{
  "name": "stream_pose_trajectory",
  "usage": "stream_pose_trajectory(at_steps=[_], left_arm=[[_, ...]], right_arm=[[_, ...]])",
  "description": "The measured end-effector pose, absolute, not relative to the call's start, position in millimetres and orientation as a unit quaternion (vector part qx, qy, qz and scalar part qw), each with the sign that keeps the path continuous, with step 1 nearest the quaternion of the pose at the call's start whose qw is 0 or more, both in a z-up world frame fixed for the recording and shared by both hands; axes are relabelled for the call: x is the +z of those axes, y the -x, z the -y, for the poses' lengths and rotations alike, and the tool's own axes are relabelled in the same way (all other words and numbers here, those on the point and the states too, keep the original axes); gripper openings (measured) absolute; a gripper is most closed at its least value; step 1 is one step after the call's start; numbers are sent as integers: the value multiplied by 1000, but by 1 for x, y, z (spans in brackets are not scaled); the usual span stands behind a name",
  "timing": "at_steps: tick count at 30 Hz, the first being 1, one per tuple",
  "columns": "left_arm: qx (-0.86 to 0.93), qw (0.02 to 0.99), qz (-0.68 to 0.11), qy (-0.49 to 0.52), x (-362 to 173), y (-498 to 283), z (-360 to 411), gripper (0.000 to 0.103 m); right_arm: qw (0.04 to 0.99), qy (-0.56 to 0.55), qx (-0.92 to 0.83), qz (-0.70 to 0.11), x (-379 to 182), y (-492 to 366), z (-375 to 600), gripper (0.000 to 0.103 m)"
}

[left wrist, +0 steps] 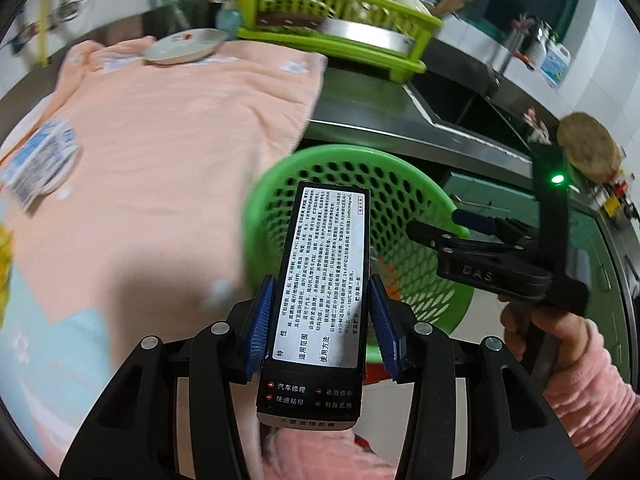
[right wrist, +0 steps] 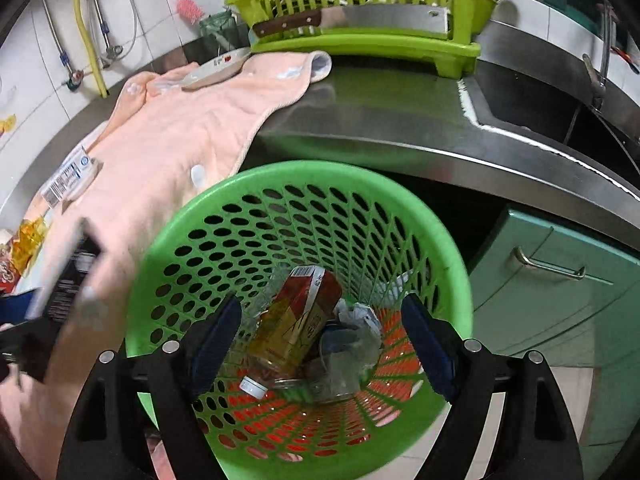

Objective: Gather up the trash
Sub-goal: 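Drop the clear cup and black box into the green basket with both tools, then grasp the yellow bag with the right tool while the left grasps the red cup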

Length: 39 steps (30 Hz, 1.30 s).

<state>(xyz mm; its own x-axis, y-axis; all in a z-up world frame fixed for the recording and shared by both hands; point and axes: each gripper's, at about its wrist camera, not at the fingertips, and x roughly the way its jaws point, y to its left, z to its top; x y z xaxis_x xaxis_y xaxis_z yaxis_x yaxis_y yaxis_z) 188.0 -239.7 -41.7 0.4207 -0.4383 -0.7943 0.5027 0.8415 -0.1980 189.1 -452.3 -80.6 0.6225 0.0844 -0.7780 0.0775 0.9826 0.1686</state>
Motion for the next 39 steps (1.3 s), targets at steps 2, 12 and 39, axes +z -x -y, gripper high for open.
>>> stream_pose_trajectory(at_steps=[2,12,39], left_arm=[[-285,837,-464,-44,-48,-191,253,46],[-309,818,-482,-54,-74,-202,305,47],[-210,869,-448,-2,-42,-181,162,59]], right_arm=[[900,-95,-1,-426,-74,-184,458,80],[910,-112,-26,-398,-55,-155,495,83],[909,-88,65,-403,-41,-180,403,83]])
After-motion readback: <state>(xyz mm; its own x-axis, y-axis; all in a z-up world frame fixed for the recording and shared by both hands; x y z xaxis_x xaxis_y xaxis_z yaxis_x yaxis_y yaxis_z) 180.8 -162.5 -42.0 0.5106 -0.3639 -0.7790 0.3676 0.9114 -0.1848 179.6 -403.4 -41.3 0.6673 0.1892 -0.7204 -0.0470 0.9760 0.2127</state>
